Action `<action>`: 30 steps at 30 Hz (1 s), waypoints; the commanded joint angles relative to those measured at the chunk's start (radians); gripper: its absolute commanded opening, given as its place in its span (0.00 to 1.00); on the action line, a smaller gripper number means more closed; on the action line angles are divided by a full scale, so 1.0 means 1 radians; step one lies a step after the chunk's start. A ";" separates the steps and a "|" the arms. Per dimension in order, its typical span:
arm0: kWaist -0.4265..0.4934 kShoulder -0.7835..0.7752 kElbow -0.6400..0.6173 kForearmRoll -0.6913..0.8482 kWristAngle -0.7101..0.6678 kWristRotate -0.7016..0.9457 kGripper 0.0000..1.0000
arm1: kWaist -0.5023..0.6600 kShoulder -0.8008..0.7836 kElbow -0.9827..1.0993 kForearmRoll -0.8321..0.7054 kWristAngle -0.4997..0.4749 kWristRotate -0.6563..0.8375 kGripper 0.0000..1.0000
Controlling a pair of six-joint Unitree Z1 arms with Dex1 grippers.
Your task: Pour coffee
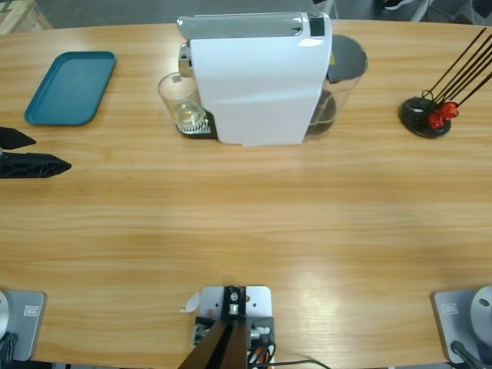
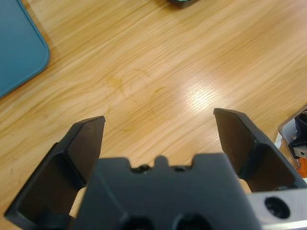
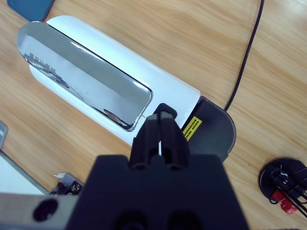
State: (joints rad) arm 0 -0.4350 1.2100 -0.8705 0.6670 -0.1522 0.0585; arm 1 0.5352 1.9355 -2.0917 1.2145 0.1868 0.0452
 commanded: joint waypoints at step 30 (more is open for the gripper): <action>-0.011 0.019 0.034 -0.024 -0.012 0.004 0.99 | 0.009 0.079 0.070 0.007 -0.018 -0.015 0.00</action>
State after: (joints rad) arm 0 -0.4374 1.2102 -0.8656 0.6542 -0.1546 0.0599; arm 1 0.5353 1.9495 -2.0661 1.2144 0.1504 0.0440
